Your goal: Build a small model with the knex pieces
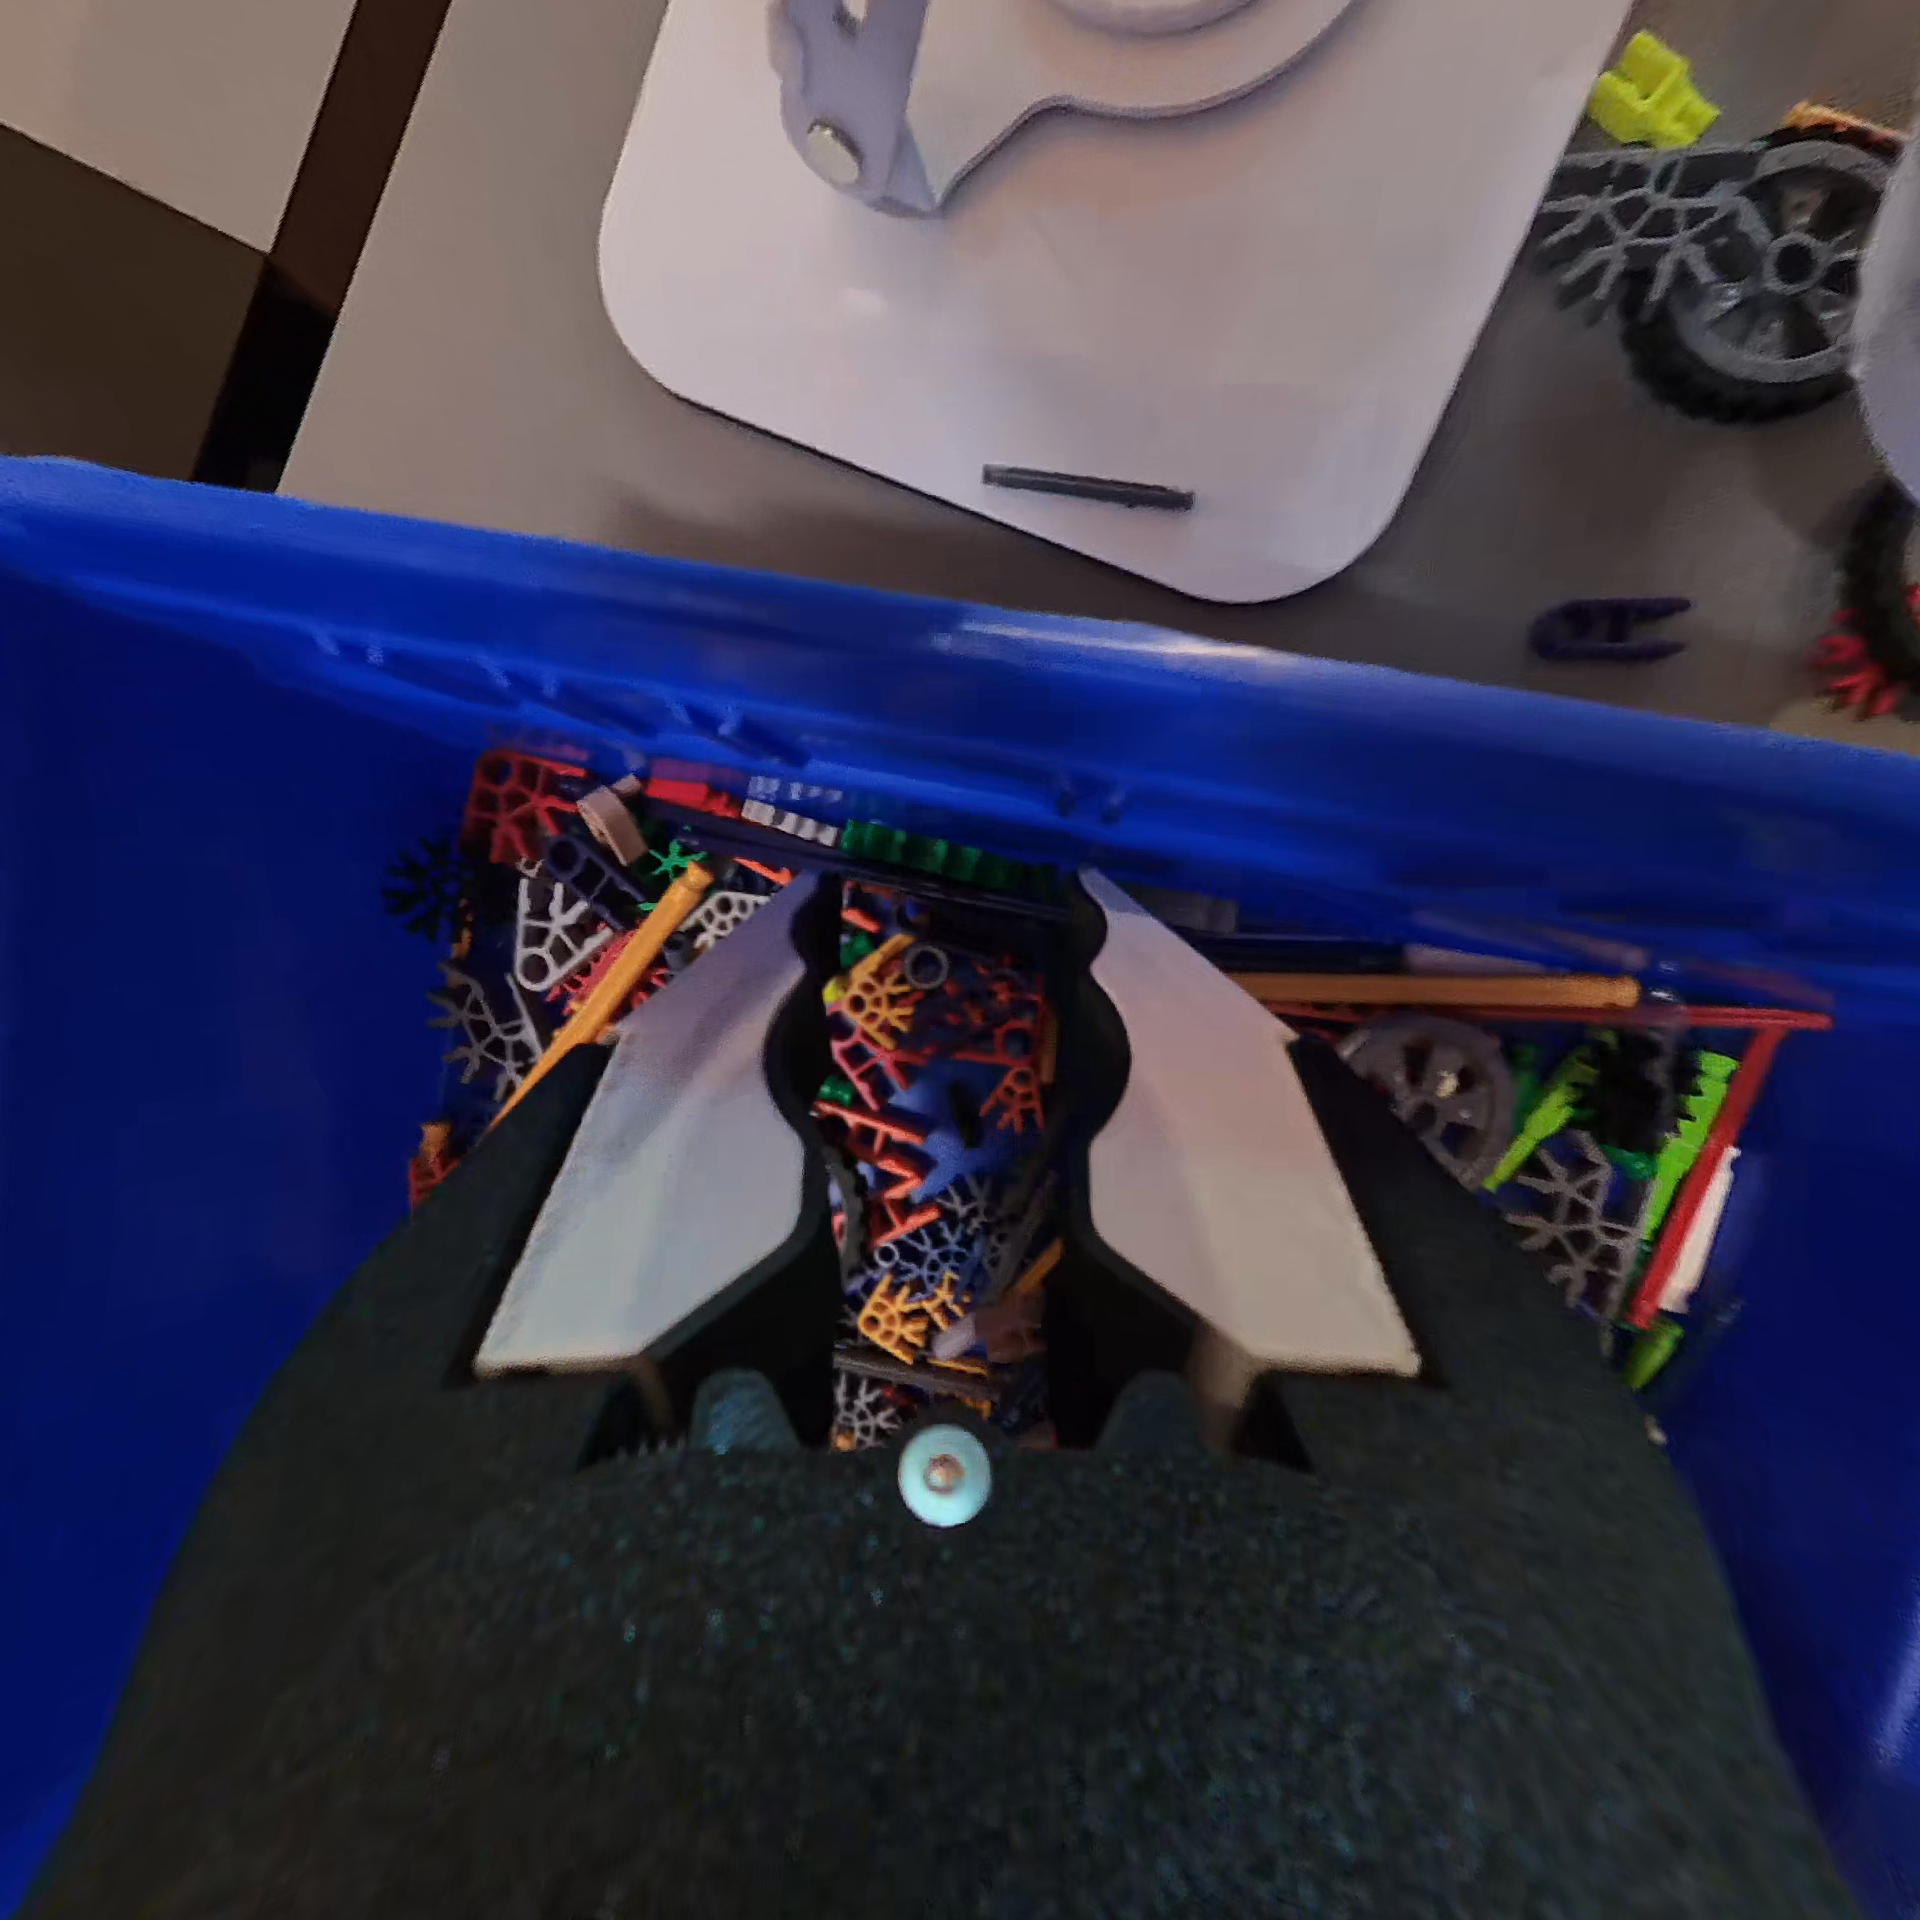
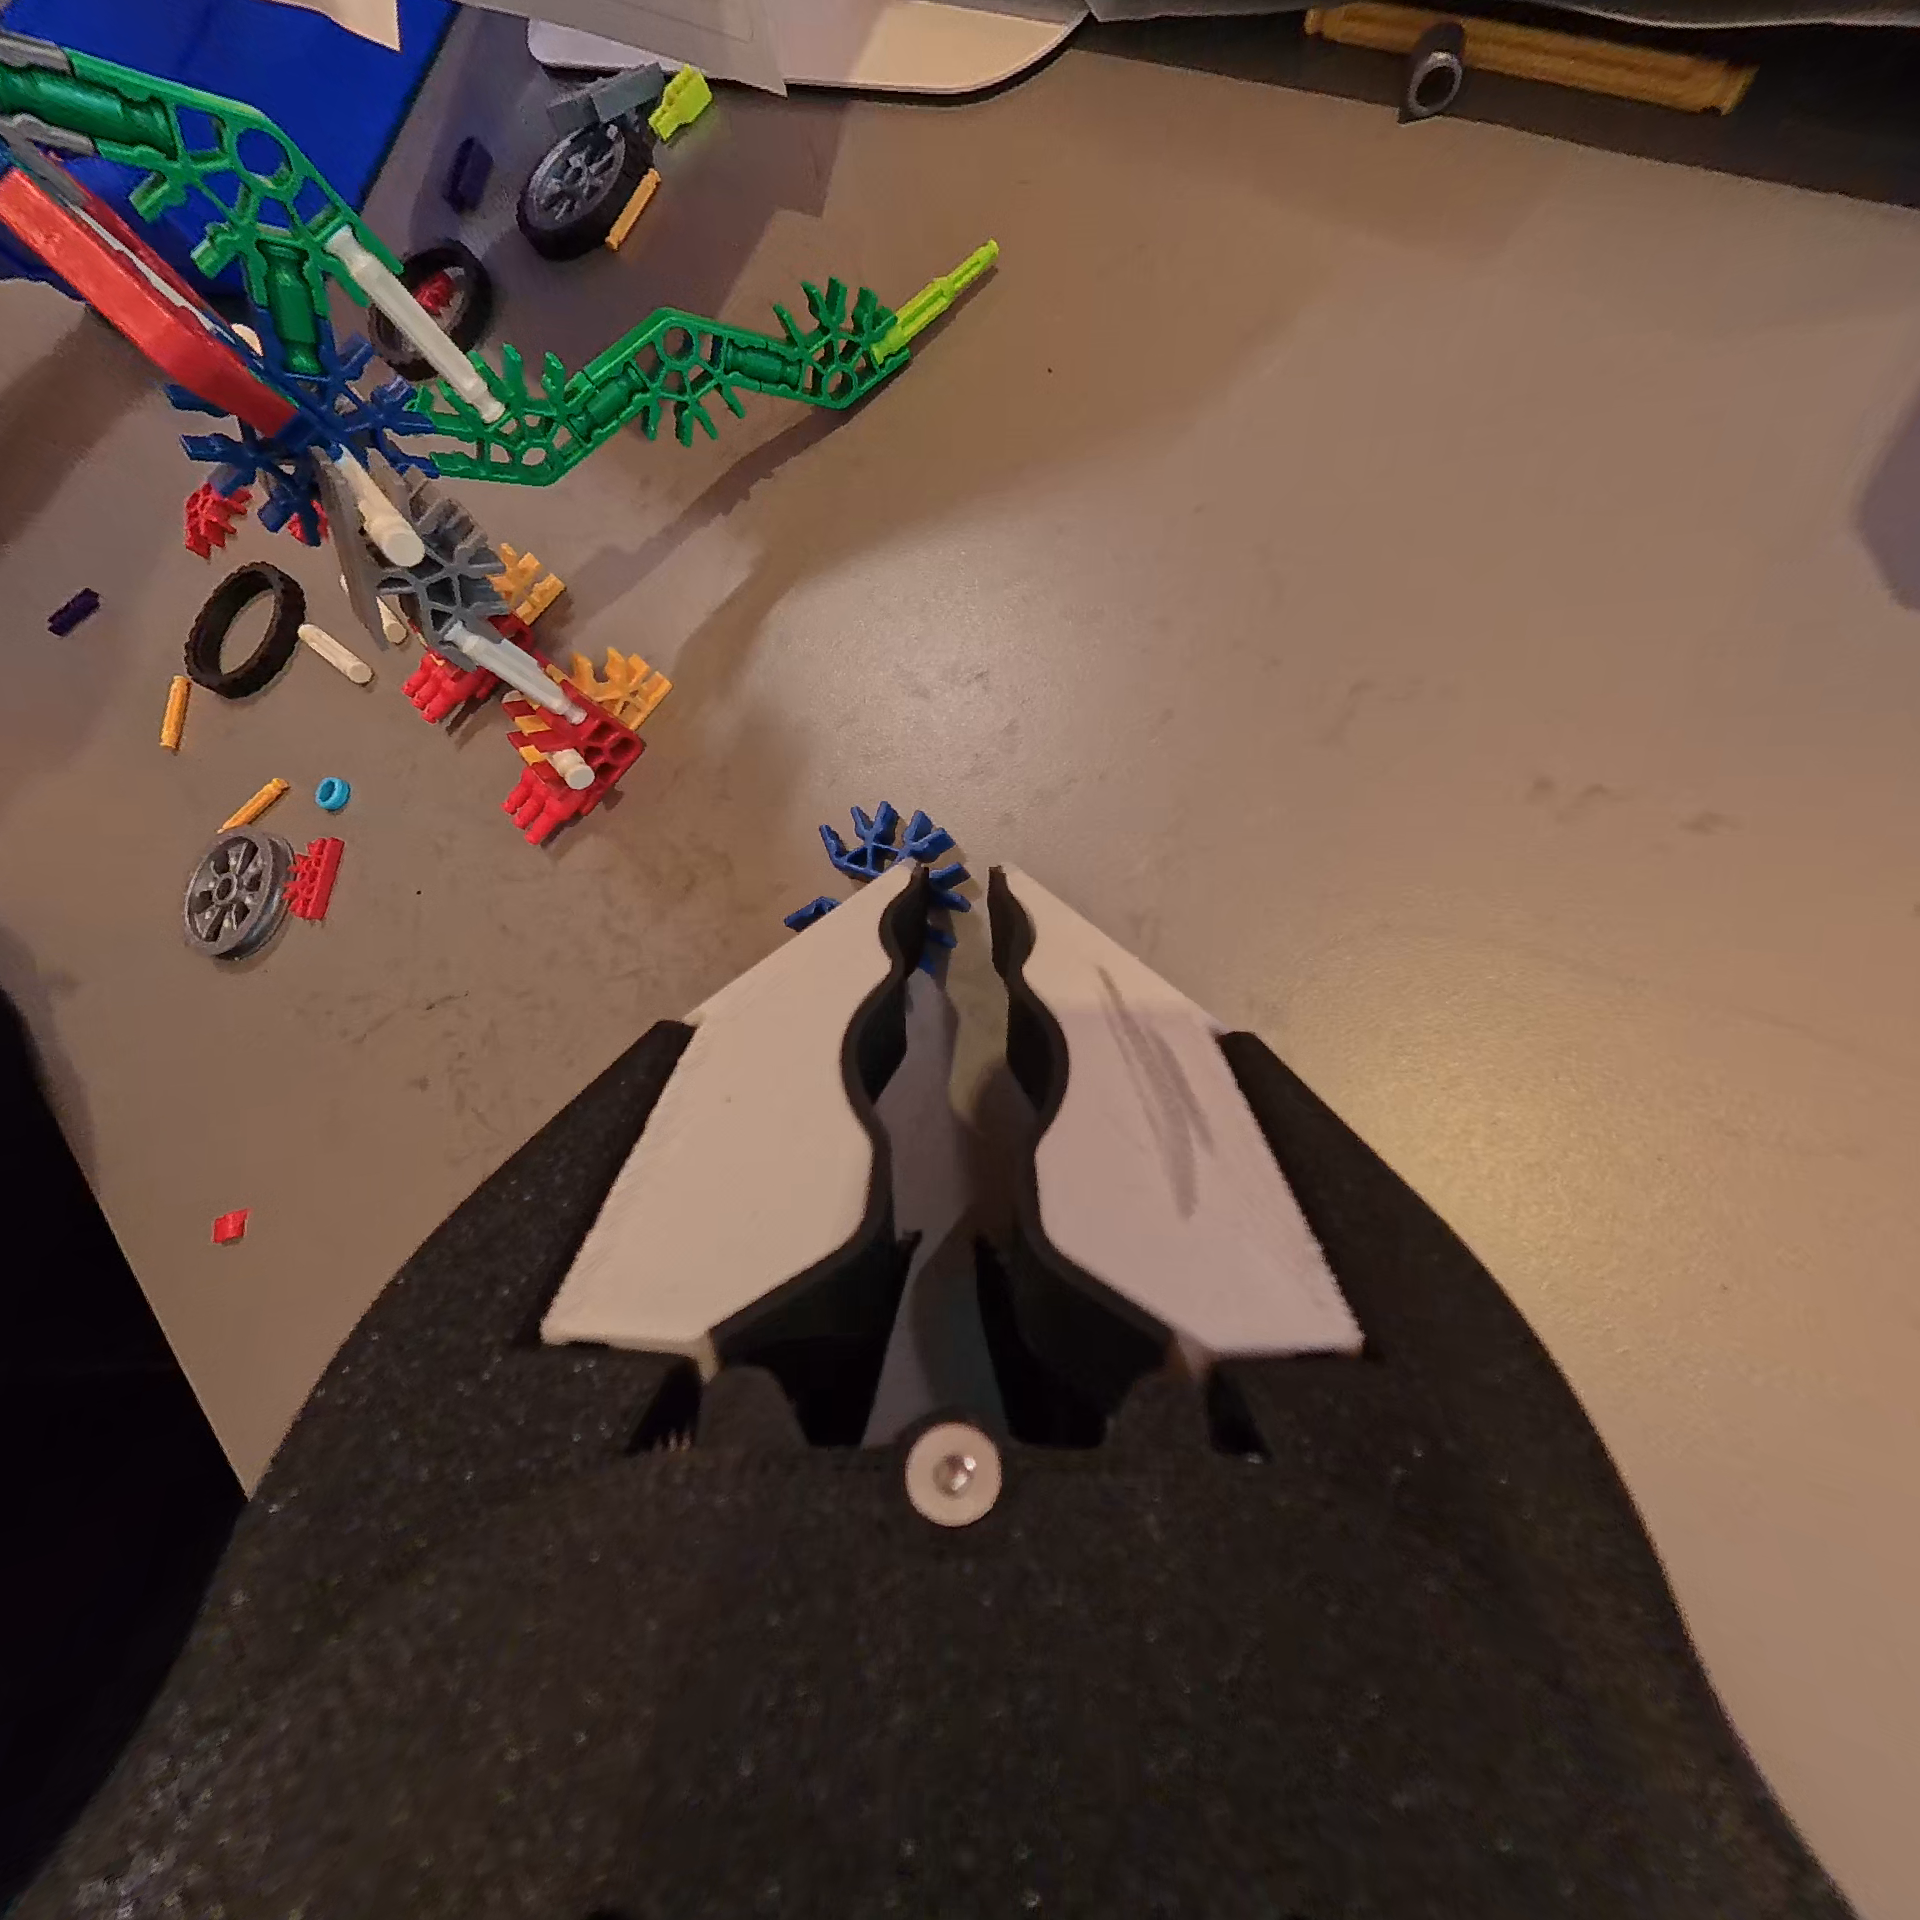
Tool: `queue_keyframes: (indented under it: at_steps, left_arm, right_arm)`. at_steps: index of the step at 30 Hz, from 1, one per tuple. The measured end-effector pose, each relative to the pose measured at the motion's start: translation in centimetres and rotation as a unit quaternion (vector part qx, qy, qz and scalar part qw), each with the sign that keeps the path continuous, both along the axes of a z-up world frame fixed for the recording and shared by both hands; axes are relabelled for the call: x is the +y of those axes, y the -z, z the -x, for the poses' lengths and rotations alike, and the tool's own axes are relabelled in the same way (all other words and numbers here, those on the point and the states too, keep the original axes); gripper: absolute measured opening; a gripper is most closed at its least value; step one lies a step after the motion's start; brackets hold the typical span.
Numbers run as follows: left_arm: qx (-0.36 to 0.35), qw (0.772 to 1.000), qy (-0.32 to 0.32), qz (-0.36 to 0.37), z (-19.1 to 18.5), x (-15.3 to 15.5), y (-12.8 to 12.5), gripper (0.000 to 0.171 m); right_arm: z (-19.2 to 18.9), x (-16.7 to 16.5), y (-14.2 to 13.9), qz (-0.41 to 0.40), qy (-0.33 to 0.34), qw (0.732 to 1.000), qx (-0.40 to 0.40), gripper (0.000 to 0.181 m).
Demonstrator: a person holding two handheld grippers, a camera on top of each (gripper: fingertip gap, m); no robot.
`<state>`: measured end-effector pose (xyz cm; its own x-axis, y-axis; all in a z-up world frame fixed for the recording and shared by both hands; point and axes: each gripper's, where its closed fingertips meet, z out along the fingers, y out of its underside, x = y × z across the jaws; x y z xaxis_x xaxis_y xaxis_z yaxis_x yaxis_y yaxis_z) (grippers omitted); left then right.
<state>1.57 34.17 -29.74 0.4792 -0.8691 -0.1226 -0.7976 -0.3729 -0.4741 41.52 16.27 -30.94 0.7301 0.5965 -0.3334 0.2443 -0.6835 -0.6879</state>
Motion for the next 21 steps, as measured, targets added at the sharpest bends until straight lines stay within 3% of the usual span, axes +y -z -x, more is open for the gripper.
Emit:
queue_keyframes:
  at_steps: [7,16,21]
  left_arm:
    - [-0.008,1.000,0.015,-0.001,-0.16,0.63,0.24,0.022]
    - [-0.013,1.000,0.019,-0.014,-0.25,0.60,0.18,0.021]
    - [-0.008,1.000,0.010,-0.018,-0.07,0.95,0.37,0.029]
  right_arm:
    - [0.05,-0.06,-0.01,-0.004,-0.002,1.000,-0.004,0.012]
    - [0.15,-0.16,-0.03,-0.007,-0.007,1.000,-0.005,0.012]
    - [0.20,-0.21,-0.07,-0.011,-0.009,1.000,-0.008,0.012]
